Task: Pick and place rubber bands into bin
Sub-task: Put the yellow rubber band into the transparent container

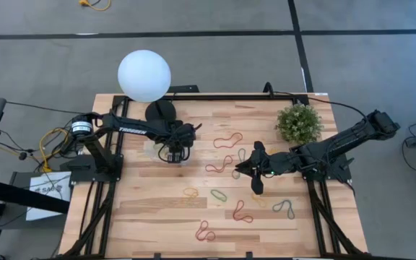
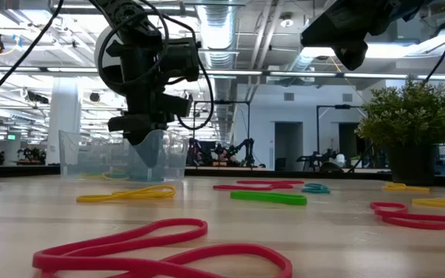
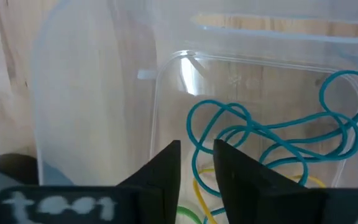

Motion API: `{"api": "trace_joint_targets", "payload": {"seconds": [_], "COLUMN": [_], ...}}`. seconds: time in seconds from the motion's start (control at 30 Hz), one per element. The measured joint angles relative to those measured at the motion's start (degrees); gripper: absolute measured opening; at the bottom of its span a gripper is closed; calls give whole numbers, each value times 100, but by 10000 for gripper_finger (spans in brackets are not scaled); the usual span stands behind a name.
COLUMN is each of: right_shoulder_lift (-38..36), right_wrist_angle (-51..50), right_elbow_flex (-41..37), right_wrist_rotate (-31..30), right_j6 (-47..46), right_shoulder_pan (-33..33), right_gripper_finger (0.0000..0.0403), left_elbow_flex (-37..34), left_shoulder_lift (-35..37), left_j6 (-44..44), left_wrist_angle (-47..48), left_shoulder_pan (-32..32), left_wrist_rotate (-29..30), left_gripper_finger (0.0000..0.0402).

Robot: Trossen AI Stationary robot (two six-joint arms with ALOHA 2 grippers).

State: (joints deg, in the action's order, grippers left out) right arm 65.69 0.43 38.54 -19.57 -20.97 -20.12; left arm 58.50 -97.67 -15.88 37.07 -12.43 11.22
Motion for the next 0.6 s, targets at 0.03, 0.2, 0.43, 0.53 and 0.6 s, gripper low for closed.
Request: {"api": "trace_joint_targets", "payload": {"seconds": [0.03, 0.2, 0.43, 0.53, 0.6], "right_shoulder_lift": [0, -2, 0, 0, 0], "right_wrist_angle": [0, 0, 2, 2, 1], "right_elbow_flex": [0, 0, 0, 0, 0], "right_wrist_rotate": [0, 0, 0, 0, 0], "right_j6": [0, 0, -2, -2, -2], "right_shoulder_pan": [0, 0, 0, 0, 0], "right_gripper_finger": [50, 50, 50, 50, 50], "left_elbow_flex": [14, 421, 1314, 1696, 1895], "left_shoulder_lift": [0, 6, 250, 523, 757], "left_j6": [59, 317, 438, 520, 565], "left_wrist_angle": [78, 1187, 2475, 2792, 2969], "left_shoulder_pan": [0, 43, 331, 506, 642], "left_wrist_rotate": [2, -33, -39, -40, -39], "left_gripper_finger": [91, 94, 95, 95, 95]}}
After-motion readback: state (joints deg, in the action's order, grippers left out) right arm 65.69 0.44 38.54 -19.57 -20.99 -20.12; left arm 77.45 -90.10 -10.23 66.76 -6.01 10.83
